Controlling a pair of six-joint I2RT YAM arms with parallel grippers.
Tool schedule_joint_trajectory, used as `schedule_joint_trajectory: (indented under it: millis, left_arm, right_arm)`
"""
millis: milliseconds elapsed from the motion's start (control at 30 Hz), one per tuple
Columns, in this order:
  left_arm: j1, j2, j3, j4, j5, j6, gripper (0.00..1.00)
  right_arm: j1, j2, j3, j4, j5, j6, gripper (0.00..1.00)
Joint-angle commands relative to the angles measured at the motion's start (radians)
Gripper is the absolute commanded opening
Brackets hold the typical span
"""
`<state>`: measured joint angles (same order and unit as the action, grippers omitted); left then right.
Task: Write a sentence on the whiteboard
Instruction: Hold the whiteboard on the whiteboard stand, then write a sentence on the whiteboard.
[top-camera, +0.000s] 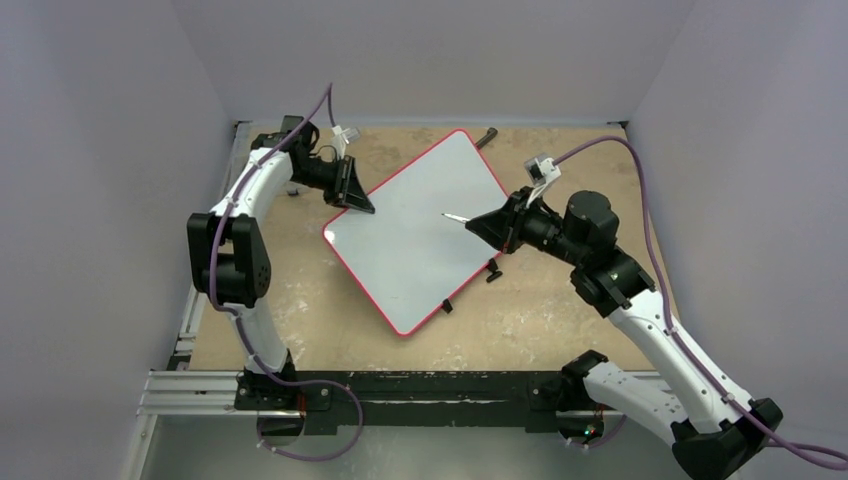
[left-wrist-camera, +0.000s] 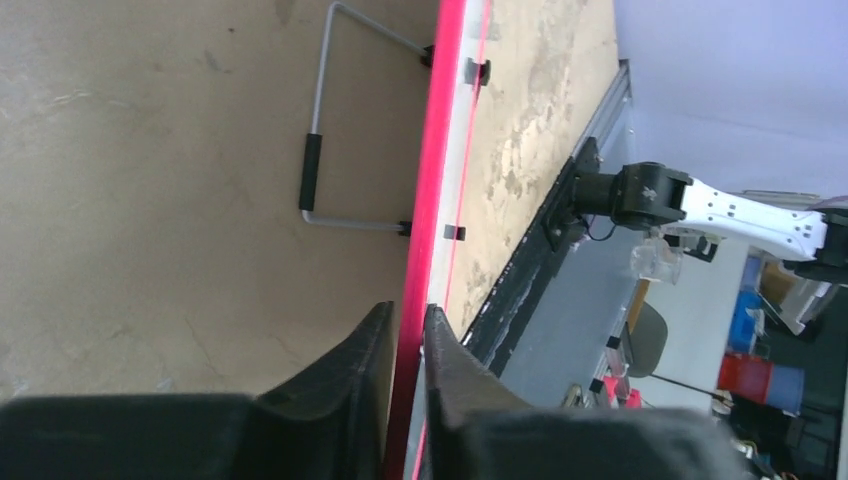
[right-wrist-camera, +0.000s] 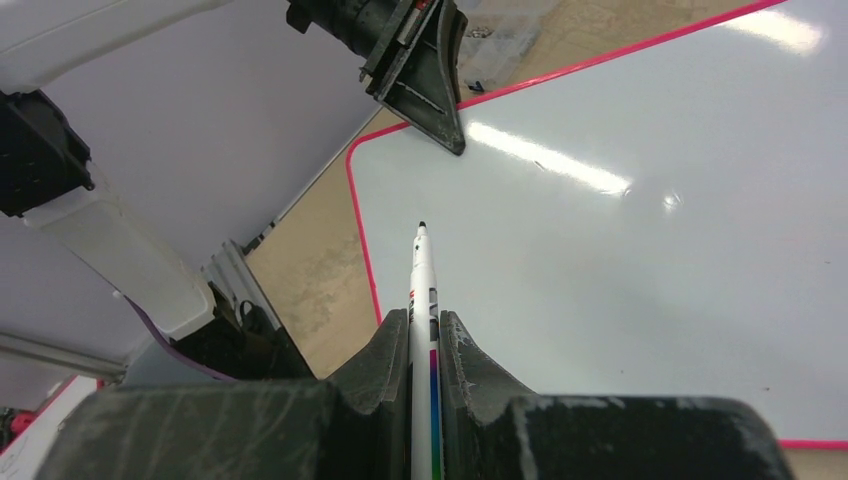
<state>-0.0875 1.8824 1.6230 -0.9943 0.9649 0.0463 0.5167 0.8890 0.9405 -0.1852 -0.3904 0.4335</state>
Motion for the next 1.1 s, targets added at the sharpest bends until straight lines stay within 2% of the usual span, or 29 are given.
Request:
schedule_joint_trajectory:
  millis: [0, 433, 600, 767, 1067]
  left_arm:
    - [-0.012, -0.001, 0.032, -0.019, 0.054, 0.024, 0.0]
    - [-0.067, -0.112, 0.025, -0.037, -0.115, 0.12, 0.0]
    - [-0.072, -0.166, 0.009, -0.011, -0.16, 0.131, 0.0]
    - [-0.089, -0.201, -0.001, 0.001, -0.211, 0.124, 0.0]
    - [-0.106, -0.208, -0.006, 0.002, -0.257, 0.116, 0.0]
  right_arm:
    - [0.0, -0.012, -0.008, 0.061, -0.036, -0.003, 0.0]
    - [0.011, 0.073, -0.057, 0.23, -0.245, -0.03, 0.0]
    - [0.091, 0.138, -0.042, 0.234, -0.21, -0.119, 0.0]
    - [0.208, 0.203, 0.011, 0.212, -0.111, -0.208, 0.0]
    - [0.284, 0.364, 0.112, 0.259, -0.075, -0.232, 0.0]
